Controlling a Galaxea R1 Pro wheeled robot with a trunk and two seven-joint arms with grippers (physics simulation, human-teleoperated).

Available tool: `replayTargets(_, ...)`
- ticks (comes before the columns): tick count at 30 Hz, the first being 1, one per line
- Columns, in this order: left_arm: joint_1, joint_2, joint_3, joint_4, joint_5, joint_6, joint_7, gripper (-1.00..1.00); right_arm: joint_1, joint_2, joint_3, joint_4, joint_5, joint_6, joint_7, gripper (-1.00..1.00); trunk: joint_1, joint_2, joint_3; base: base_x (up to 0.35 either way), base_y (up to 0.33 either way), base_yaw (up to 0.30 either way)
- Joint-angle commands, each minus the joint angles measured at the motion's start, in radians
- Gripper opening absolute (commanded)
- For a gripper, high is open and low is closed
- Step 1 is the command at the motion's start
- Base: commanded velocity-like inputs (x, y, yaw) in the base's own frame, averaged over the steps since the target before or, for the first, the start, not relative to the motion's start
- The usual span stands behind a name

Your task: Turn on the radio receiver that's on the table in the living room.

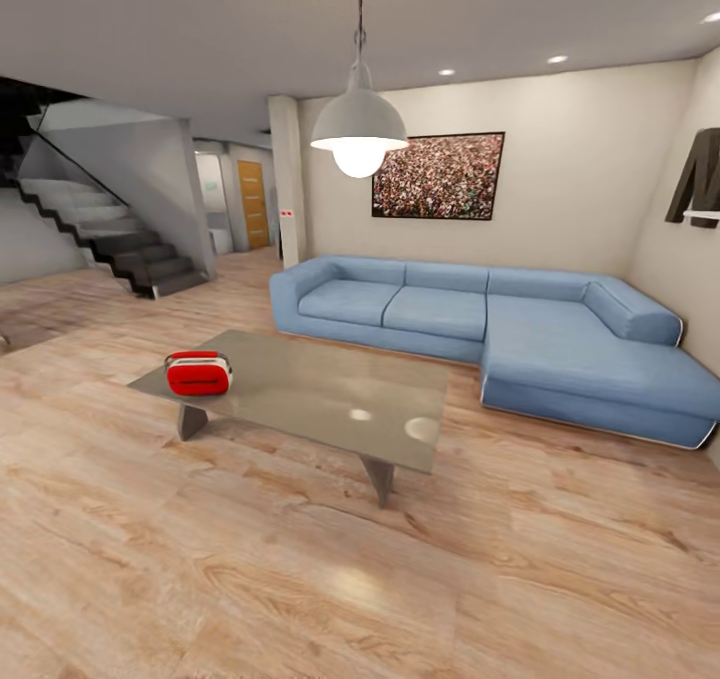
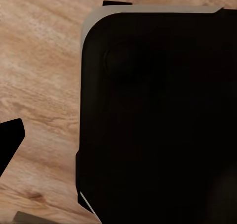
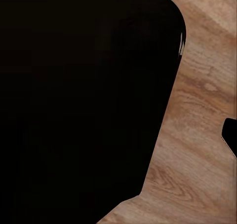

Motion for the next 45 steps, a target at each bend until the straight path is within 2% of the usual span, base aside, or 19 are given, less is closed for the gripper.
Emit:
replayTargets(1,0.0,0.0,0.0,0.0,0.0,0.0,0.0,1.0,0.0,0.0,0.0,0.0,0.0,0.0,0.0,1.0,0.0,0.0,0.0,0.0,0.0,0.279)
replayTargets(40,0.0,0.001,0.0,0.0,0.001,0.0,0.0,1.0,0.0,0.0,0.002,0.0,0.001,0.0,0.0,1.0,0.0,0.0,-0.001,0.0,0.0,0.278)
replayTargets(44,0.0,0.005,0.021,0.0,0.005,-0.001,-0.001,1.0,0.0,-0.001,0.002,0.0,0.001,0.0,0.0,1.0,0.0,0.0,-0.002,0.11,0.0,0.22)
replayTargets(45,0.0,0.009,0.037,0.0,0.011,0.0,-0.004,1.0,0.0,-0.002,0.002,0.0,0.001,0.0,0.0,1.0,0.0,0.0,-0.003,0.233,0.0,0.104)
